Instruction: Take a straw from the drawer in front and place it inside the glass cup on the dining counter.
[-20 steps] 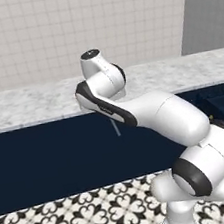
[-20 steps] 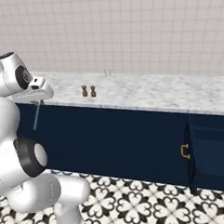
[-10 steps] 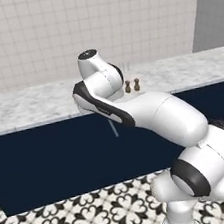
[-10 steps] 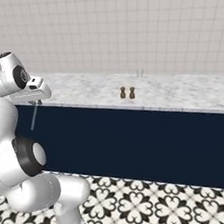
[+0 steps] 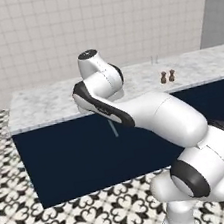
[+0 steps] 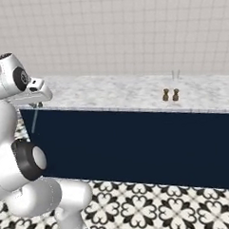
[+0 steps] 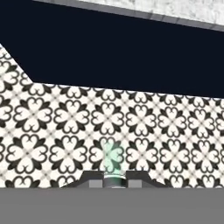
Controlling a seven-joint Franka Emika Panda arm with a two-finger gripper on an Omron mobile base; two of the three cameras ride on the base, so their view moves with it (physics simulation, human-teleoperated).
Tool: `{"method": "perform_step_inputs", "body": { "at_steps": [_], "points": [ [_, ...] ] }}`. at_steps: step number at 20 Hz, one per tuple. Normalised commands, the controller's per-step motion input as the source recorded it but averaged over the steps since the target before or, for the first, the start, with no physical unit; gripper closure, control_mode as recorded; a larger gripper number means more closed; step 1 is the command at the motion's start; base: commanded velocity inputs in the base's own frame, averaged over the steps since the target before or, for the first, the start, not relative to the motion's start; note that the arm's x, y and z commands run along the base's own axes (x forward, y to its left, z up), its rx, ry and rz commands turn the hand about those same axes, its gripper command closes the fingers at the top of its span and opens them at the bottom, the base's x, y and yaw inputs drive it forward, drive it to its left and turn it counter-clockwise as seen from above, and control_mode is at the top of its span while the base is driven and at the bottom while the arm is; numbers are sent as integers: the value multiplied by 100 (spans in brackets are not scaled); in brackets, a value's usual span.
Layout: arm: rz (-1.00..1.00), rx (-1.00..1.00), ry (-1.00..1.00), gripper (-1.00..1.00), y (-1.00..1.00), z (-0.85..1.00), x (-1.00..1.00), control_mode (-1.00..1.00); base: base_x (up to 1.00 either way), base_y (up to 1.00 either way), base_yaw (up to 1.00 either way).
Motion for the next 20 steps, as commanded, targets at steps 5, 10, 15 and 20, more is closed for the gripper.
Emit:
{"method": "perform_step_inputs", "body": {
  "at_steps": [5,10,15,20],
  "points": [
    [0,0,0,100,0,0,0,100,20,100,-11],
    [0,0,0,100,0,0,0,100,44,100,-19],
    [0,0,0,100,0,0,0,100,58,100,-31],
    [0,0,0,100,0,0,0,100,48,100,-36]
  ]
}}
